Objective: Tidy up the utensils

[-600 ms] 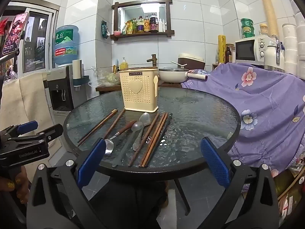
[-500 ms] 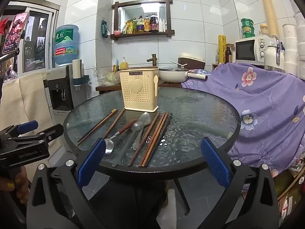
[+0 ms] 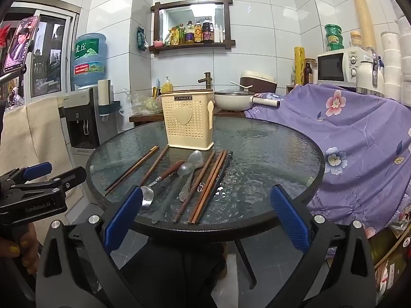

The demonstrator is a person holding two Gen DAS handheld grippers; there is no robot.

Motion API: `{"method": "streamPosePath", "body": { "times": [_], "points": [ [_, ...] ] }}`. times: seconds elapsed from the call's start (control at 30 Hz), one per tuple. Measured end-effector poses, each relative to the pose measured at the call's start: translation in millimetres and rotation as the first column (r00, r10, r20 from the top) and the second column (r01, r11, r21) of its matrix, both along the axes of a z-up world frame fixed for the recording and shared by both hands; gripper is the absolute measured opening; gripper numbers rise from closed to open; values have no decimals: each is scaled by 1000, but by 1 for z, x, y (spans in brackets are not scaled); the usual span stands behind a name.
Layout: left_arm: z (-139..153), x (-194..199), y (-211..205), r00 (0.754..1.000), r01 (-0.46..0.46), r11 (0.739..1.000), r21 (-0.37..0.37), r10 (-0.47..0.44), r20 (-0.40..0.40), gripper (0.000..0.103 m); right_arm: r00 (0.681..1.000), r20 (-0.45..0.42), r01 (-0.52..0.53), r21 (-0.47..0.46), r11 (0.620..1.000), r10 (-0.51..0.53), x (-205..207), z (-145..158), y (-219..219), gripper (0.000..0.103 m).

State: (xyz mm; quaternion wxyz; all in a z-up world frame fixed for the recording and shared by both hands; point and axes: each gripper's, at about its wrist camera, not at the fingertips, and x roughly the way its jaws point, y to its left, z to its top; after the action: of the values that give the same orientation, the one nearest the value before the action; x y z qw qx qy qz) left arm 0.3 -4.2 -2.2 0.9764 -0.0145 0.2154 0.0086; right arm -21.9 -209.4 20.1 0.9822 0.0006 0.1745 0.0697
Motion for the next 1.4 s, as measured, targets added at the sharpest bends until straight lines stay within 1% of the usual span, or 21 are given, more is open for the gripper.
{"method": "streamPosePath", "body": {
  "times": [1.4],
  "points": [
    [3, -2, 3, 1000, 9, 1000, -4, -9, -8, 97, 1000, -3, -3, 1, 1000, 3, 0, -3, 3, 98]
  ]
}}
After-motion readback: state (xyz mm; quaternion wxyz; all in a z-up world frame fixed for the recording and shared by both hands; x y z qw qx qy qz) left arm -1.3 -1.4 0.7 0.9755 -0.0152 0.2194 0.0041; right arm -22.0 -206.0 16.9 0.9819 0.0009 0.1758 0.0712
